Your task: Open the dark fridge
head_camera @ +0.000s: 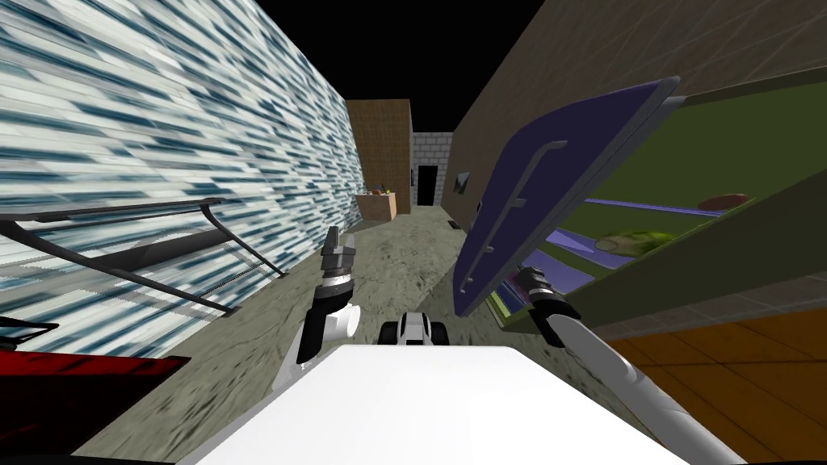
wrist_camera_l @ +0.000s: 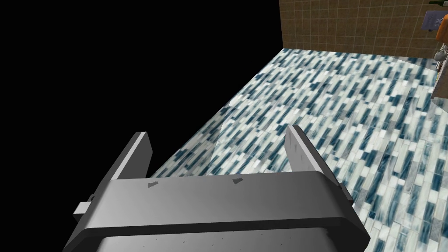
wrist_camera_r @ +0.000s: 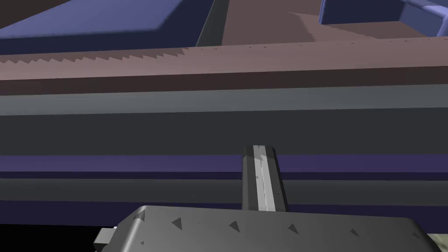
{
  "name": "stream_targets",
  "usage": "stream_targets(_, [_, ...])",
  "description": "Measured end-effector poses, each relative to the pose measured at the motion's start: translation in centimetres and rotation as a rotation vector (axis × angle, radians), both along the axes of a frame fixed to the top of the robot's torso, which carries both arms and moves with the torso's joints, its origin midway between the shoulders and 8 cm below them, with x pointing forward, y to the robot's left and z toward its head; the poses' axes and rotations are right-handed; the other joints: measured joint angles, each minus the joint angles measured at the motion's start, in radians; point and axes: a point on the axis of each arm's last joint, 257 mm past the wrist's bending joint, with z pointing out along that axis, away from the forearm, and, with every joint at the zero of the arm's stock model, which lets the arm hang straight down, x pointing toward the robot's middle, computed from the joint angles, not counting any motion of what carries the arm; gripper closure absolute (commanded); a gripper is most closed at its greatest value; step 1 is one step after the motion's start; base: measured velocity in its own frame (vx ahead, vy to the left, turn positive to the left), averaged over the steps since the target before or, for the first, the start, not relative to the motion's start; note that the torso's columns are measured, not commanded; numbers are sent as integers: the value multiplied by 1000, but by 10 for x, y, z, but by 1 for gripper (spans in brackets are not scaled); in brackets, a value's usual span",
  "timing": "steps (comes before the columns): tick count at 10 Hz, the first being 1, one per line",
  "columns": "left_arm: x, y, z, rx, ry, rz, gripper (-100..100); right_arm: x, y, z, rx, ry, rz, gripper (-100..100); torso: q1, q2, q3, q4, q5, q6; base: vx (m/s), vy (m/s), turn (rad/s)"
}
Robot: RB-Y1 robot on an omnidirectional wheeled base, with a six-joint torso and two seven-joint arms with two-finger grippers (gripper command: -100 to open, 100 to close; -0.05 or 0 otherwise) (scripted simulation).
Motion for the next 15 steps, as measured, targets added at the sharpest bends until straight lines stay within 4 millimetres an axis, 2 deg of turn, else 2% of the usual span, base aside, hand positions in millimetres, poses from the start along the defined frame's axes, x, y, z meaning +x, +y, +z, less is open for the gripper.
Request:
stream_targets(2, [0, 0, 0, 0, 0, 0, 0, -6, -2, -10, 12, 9, -11, 100, 1, 3, 2, 1, 0, 1, 59, 143, 26])
stream_targets(3, [0, 0, 0, 0, 0, 0, 0, -7, -2, -11, 15, 9, -13, -100, -2, 5, 3, 2, 0, 1, 101, 118, -34])
stream_targets(5, [0, 0, 0, 0, 0, 0, 0, -9, -12, -3, 0, 12, -19, -100, 5, -1, -1, 0, 2, 0, 139, 166, -35])
stream_targets(11, [0, 0, 0, 0, 0, 0, 0, -11, -41, 21, -33, 13, -38, -100, 1, 1, 1, 1, 1, 0, 127, 173, -31])
stream_targets(13, [0, 0, 0, 0, 0, 0, 0, -11, -47, 27, -39, 14, -40, -100, -3, 5, 3, 2, 0, 1, 26, 55, 92])
stream_targets(15, [0, 0, 0, 0, 0, 0, 0, -16, -62, 30, -38, 14, -71, -100, -2, 8, 5, 3, 0, 1, -49, 12, 183])
